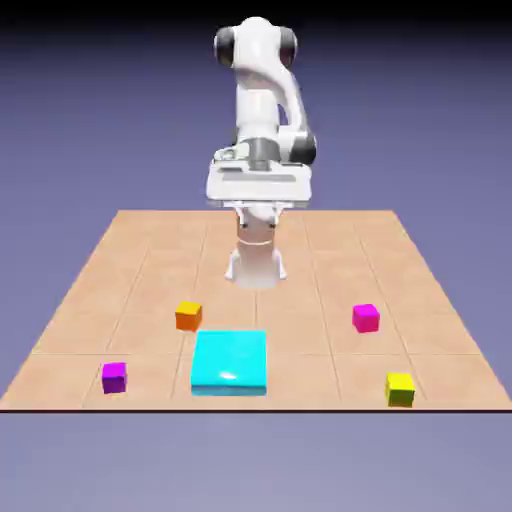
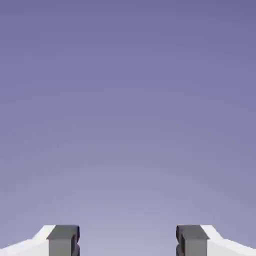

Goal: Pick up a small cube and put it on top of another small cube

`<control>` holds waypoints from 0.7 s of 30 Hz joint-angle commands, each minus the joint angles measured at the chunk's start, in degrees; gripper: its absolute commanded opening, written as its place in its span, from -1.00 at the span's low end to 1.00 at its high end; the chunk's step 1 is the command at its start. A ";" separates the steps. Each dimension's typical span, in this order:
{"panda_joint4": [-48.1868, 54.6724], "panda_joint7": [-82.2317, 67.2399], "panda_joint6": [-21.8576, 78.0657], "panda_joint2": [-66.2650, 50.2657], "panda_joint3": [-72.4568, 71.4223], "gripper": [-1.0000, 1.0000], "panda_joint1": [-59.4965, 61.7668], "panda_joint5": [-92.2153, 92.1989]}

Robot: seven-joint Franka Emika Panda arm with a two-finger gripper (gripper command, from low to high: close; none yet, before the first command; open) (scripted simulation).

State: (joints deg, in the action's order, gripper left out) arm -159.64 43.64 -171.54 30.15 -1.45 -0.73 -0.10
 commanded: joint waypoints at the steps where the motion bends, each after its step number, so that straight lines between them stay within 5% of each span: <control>1: 1.13 0.98 2.05 -2.08 -1.20 0.00 -0.04 -0.09; 21: 23.74 20.63 43.03 -43.61 -25.19 0.00 -0.78 -1.82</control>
State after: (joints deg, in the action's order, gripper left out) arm -135.90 64.27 -128.51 -13.45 -26.63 -1.51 -1.92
